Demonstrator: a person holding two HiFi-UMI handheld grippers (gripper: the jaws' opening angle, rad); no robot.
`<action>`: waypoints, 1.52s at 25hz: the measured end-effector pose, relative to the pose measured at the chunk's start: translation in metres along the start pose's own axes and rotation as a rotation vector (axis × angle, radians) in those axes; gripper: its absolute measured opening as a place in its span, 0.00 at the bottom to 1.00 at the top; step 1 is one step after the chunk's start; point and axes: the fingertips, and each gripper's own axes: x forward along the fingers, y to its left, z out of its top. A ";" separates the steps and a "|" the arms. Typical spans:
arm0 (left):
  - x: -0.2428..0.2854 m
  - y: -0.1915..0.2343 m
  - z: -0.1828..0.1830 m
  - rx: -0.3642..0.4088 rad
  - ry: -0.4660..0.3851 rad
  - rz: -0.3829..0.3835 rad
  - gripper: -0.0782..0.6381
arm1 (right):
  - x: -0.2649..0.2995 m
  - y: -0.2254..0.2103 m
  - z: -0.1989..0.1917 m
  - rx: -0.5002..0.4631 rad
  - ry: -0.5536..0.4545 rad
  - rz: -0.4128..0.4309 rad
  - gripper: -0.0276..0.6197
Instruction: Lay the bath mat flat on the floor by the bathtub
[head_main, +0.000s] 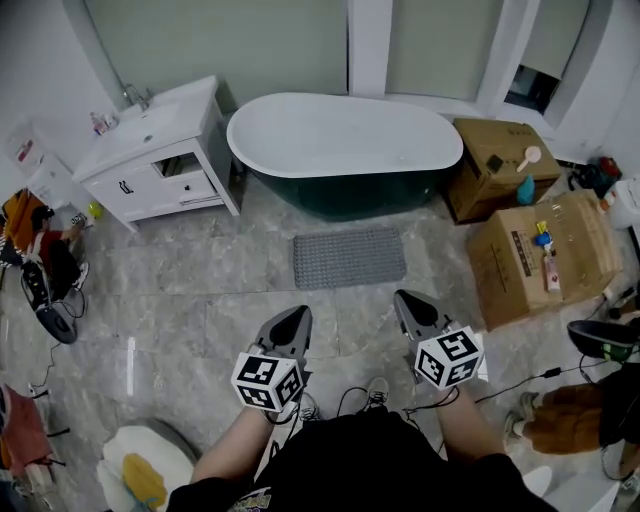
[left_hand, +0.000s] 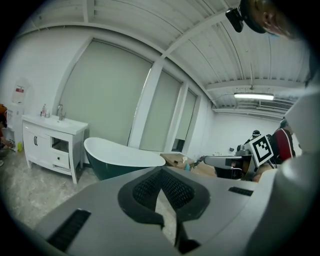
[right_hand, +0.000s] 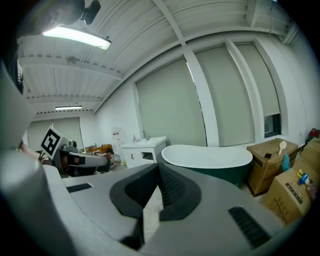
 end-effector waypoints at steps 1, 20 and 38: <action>-0.004 0.006 0.000 0.001 0.000 -0.006 0.13 | 0.002 0.007 -0.001 -0.003 0.002 -0.006 0.07; -0.040 0.036 0.003 0.025 0.010 -0.078 0.13 | 0.009 0.066 -0.008 0.007 -0.010 -0.061 0.07; -0.050 0.040 -0.002 -0.008 -0.005 -0.077 0.13 | 0.003 0.073 -0.017 0.033 -0.027 -0.084 0.07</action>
